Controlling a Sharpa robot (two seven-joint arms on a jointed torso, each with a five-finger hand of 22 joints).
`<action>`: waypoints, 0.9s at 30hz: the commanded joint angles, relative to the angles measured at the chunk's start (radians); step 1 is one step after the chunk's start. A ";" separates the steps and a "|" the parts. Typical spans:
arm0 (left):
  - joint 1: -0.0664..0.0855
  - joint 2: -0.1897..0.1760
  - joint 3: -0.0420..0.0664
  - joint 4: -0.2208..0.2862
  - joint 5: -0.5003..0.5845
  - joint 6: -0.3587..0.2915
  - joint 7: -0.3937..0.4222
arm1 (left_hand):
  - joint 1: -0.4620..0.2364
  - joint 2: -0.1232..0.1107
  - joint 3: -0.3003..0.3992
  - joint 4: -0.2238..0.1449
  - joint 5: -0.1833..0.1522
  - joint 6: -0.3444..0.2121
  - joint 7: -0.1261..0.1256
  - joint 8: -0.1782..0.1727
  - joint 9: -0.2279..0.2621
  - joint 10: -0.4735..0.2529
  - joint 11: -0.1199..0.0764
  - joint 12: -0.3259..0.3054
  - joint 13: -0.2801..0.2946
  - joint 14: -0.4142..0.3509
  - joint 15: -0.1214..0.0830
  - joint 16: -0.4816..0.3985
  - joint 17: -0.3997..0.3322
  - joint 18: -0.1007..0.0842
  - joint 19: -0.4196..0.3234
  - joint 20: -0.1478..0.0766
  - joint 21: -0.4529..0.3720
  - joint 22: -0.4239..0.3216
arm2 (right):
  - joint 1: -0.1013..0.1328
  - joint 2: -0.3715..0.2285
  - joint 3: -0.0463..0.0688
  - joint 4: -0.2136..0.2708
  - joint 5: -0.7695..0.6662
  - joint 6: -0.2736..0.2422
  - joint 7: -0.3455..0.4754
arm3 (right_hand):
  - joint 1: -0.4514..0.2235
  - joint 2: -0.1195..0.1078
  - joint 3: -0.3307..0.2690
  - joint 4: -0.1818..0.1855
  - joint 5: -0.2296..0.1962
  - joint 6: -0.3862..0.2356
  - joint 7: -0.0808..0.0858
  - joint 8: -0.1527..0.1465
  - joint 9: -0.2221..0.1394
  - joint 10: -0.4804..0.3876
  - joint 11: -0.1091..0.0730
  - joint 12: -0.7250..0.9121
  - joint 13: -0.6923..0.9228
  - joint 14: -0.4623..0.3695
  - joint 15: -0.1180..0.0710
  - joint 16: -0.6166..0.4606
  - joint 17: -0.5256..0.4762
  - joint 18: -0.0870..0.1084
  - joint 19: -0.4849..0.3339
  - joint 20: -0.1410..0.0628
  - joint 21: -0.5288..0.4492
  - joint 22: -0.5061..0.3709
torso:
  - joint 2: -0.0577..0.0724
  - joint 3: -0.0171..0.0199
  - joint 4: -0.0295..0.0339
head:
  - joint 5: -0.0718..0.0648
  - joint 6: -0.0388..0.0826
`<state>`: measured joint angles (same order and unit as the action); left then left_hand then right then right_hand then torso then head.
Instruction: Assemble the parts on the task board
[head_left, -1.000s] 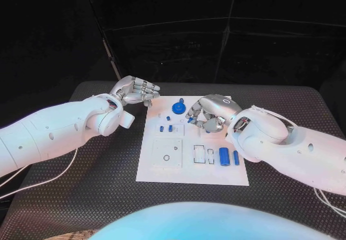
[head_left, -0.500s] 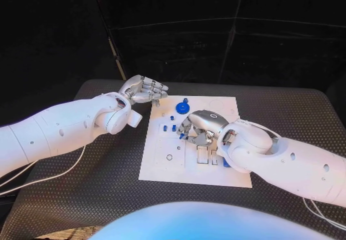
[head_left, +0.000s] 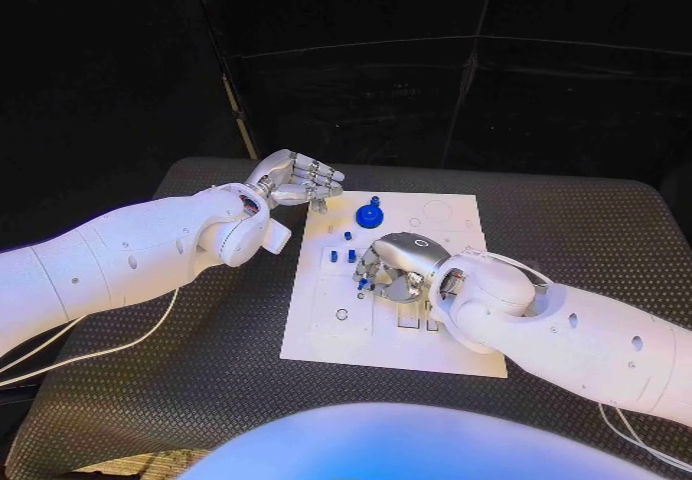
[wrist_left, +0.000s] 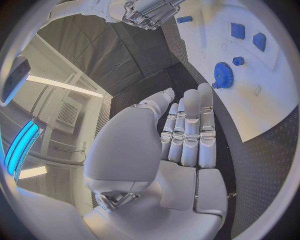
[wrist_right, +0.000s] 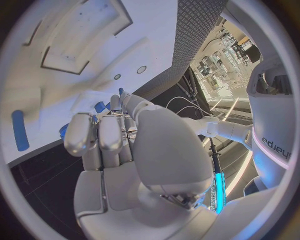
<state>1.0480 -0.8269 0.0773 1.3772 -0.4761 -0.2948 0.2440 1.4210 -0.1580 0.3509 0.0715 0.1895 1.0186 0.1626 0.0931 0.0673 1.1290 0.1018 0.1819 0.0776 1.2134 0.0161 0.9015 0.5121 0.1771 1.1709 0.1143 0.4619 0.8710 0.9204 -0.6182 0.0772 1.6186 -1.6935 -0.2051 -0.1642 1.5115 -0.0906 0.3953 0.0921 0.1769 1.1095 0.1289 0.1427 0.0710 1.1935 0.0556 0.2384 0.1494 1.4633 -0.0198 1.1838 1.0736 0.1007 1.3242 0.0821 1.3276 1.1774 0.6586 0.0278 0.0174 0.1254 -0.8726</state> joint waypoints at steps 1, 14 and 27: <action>0.002 0.003 0.001 0.000 0.006 0.012 0.008 | -0.005 0.009 0.001 -0.001 -0.005 -0.003 0.006 -0.002 -0.001 -0.009 -0.001 0.005 -0.001 -0.007 0.000 -0.004 -0.002 0.004 -0.007 0.000 -0.007 -0.002 | -0.001 0.004 0.000 -0.002 -0.020 0.018 0.005 | -0.013 -0.002 0.006 -0.002 0.003 0.001 0.007 0.001 0.001 0.005 0.003 -0.005 -0.001 0.036 -0.002 0.006 0.000 -0.012 0.002 0.003 0.004 0.000 | 0.000 0.0005 -0.0002 | 0.002 0.000; 0.002 0.006 0.001 -0.005 0.006 0.020 0.003 | -0.007 0.010 0.000 0.000 -0.005 -0.004 0.007 -0.002 -0.001 -0.012 0.000 0.005 -0.002 -0.008 0.001 -0.007 -0.003 0.004 -0.008 0.001 -0.010 -0.004 | -0.007 0.012 -0.005 -0.013 -0.031 0.046 0.000 | -0.018 -0.003 0.006 -0.003 0.002 0.001 0.007 0.001 0.001 0.007 0.004 -0.006 -0.001 0.036 -0.002 0.007 0.000 -0.012 0.003 0.004 0.005 0.002 | 0.000 0.0002 0.0002 | 0.007 0.000; 0.002 0.008 0.001 -0.007 0.006 0.022 0.004 | -0.008 0.010 -0.001 0.001 -0.005 -0.005 0.008 -0.003 -0.001 -0.014 0.001 0.005 -0.002 -0.008 0.001 -0.008 -0.004 0.004 -0.009 0.001 -0.011 -0.004 | -0.011 0.019 -0.006 -0.027 -0.046 0.050 -0.004 | -0.020 -0.004 0.006 -0.004 0.001 0.002 0.007 0.001 0.001 0.007 0.004 -0.007 -0.001 0.036 -0.001 0.007 0.000 -0.012 0.003 0.004 0.005 0.002 | -0.001 0.0000 -0.0002 | 0.009 0.000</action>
<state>1.0481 -0.8200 0.0774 1.3697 -0.4759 -0.2833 0.2422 1.4177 -0.1547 0.3509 0.0715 0.1895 1.0149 0.1663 0.0931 0.0675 1.1219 0.1019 0.1819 0.0767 1.2134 0.0161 0.8975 0.5095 0.1771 1.1709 0.1143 0.4541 0.8676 0.9091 -0.6002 0.0712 1.5910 -1.7268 -0.1656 -0.1681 1.5022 -0.0916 0.3977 0.0896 0.1767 1.1112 0.1309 0.1379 0.0708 1.1971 0.0593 0.2348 0.1496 1.4632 -0.0199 1.1875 1.0736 0.1007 1.3242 0.0821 1.3275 1.1790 0.6581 0.0278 0.0173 0.1342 -0.8726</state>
